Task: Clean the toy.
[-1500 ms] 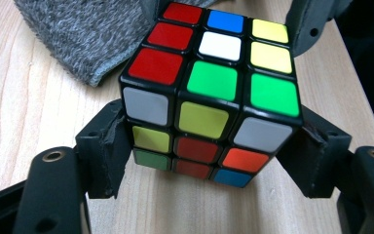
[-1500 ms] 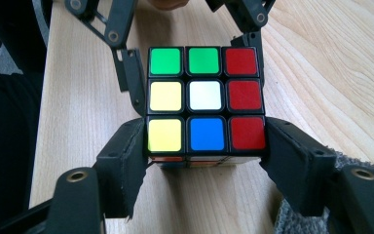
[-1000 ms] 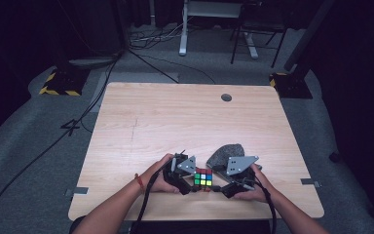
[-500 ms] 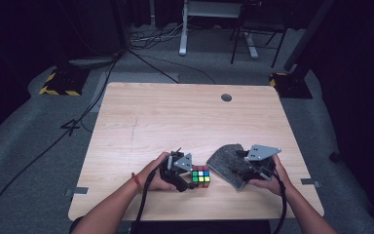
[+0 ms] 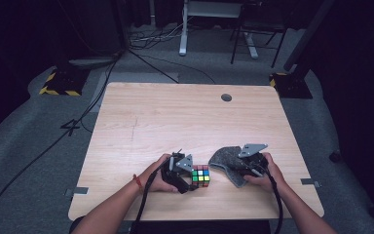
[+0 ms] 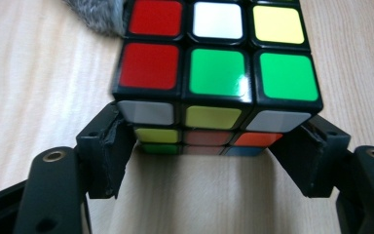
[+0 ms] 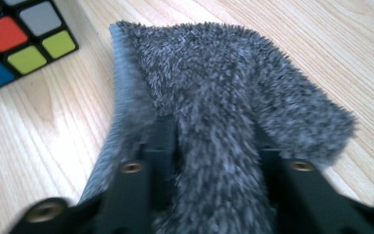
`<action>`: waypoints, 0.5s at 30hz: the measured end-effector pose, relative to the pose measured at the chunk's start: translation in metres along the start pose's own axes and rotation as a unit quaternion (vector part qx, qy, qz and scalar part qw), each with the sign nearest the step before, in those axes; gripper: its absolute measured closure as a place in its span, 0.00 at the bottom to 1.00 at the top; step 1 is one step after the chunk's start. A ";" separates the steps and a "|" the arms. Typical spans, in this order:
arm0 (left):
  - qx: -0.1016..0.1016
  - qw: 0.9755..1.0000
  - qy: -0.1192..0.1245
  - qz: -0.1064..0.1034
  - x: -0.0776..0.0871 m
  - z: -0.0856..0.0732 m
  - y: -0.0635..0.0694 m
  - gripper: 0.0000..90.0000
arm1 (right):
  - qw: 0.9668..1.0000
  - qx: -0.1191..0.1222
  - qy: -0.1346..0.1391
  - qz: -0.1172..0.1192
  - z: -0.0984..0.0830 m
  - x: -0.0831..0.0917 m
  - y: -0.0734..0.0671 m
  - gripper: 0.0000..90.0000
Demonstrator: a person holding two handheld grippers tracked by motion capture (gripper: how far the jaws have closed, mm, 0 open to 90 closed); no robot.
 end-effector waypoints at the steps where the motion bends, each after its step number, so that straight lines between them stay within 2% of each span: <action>1: -0.001 1.000 0.001 -0.002 0.000 0.001 0.000 0.37 | 1.000 0.004 -0.001 -0.003 -0.001 0.002 0.000 0.79; 5: -0.006 1.000 0.000 -0.001 -0.001 0.002 0.000 0.38 | 1.000 0.006 0.009 -0.006 -0.002 0.008 0.001 0.83; 7: -0.003 1.000 -0.001 0.011 0.001 0.003 -0.001 0.38 | 1.000 0.000 0.022 -0.007 -0.002 0.013 0.004 0.84; 9: 0.000 1.000 0.009 0.016 0.004 0.003 -0.003 0.38 | 0.999 -0.011 0.036 -0.008 -0.002 0.019 0.007 0.84; 12: 0.015 0.999 0.020 0.041 0.011 0.005 -0.008 0.38 | 0.997 -0.028 0.069 -0.005 0.001 0.031 0.011 0.84; 15: 0.028 0.997 0.030 0.062 0.017 0.007 -0.011 0.38 | 0.995 -0.030 0.095 -0.001 0.007 0.041 0.008 0.84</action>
Point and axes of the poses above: each handheld gripper's, and its own axes: x roughly backward along the jaws, z roughly out of its top, y roughly to its right, the point moved 3 cm from there along -x, roughly forward along the jaws, and after that the axes turned 3 degrees about -z, right-handed, at the moved point
